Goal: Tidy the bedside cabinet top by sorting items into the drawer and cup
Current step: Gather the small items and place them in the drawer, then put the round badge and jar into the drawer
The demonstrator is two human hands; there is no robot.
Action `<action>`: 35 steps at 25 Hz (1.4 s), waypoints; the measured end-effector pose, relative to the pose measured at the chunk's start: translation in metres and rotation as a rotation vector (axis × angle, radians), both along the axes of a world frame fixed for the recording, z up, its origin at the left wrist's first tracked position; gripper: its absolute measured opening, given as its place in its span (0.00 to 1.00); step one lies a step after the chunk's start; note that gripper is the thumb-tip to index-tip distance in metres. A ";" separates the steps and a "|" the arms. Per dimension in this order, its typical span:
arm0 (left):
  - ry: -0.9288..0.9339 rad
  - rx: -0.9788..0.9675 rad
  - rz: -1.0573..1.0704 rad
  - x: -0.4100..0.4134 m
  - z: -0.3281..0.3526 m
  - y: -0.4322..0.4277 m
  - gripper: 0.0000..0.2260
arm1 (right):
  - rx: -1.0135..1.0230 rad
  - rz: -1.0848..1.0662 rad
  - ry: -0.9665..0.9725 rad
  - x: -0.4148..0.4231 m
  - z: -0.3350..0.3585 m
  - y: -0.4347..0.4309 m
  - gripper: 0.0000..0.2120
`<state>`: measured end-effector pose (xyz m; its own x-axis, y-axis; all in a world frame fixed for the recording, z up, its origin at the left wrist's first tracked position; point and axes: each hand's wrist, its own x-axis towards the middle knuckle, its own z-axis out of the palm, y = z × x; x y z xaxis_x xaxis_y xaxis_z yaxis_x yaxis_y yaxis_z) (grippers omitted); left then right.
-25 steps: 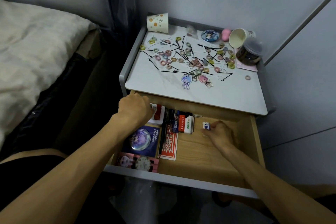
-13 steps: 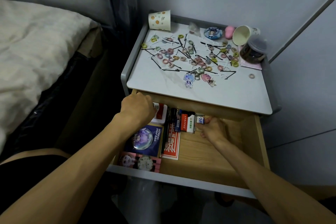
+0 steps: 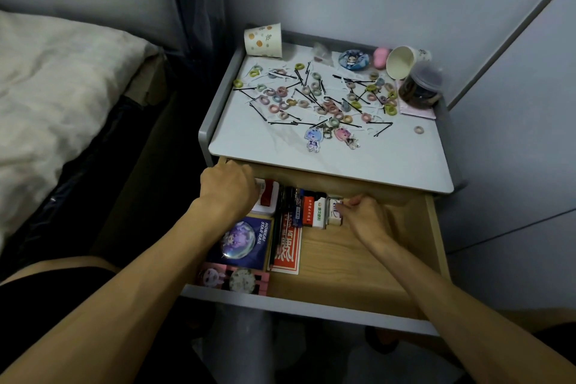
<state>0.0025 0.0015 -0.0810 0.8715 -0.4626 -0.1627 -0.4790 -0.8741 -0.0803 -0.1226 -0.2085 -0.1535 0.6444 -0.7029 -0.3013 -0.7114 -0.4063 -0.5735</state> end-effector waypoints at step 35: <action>0.171 -0.506 -0.128 0.189 0.033 -0.326 0.24 | -0.484 0.098 -0.551 0.096 0.116 -0.220 0.38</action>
